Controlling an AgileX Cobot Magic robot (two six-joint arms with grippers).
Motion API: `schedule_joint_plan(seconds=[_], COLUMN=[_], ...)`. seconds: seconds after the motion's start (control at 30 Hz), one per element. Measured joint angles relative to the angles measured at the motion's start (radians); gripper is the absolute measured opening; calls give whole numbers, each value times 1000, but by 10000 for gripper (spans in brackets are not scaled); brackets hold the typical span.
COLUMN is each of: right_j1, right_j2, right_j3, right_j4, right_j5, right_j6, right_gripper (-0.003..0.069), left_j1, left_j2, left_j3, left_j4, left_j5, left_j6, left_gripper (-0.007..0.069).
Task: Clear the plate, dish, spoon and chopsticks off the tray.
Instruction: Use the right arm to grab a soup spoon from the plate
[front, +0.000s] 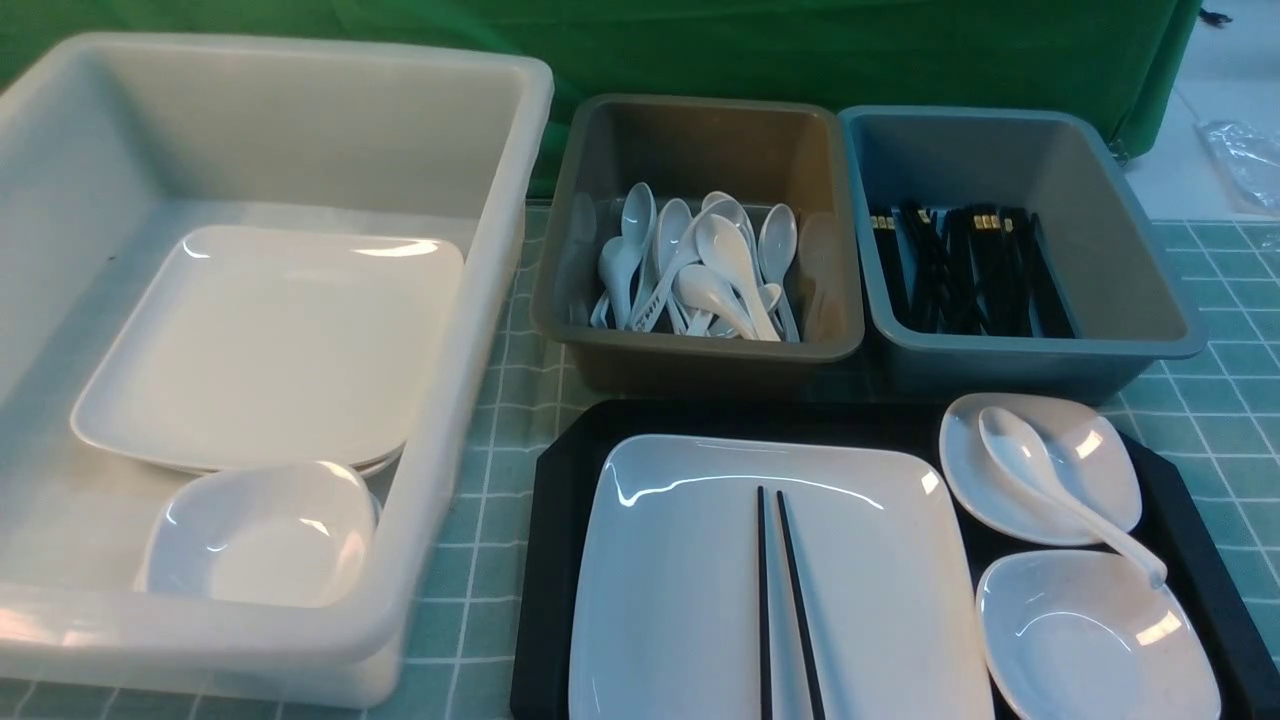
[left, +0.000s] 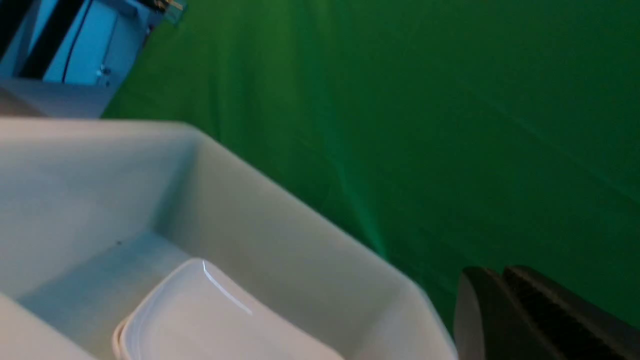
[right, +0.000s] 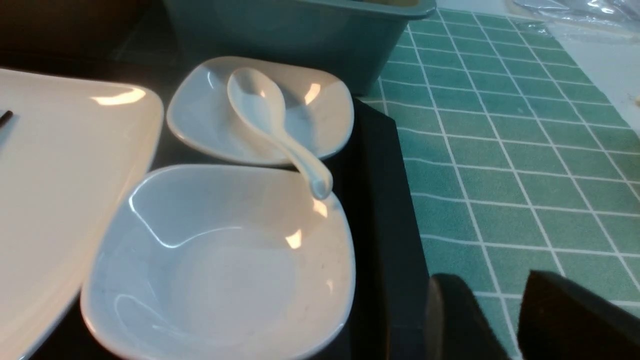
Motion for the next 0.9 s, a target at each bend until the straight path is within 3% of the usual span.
schedule_joint_plan(seconds=[0.17,0.33,0.43,0.53,0.63,0.7,0.77,0.9], right_j1=[0,0,0,0,0,0,3,28], right_j2=[0,0,0,0,0,0,3,59], right_j3=[0,0,0,0,0,0,-18,-178], right_j4=[0,34,224,276,289,287,279,241], right_j5=[-6,-57,-275,-420,-524,-623,-653,-389], right_j6=[0,15,271,494,533,534,541,496], right_gripper=[242,242,242,242,242,241,221,106], left_j1=[0,0,0,0,0,0,0,0], left_j2=[0,0,65,264,522,704,824,975], left_j3=[0,-28,-313,-615,-892,-993,-1013,-1000], left_j4=[-2,75,179,329,358,300,223,122], left_j5=[-167,-319,-103,311,793,1065,1198,1305], left_j6=[-178,-364,-405,-404,-292,-124,2,137], left_gripper=[17,17,17,17,17,17,17,17])
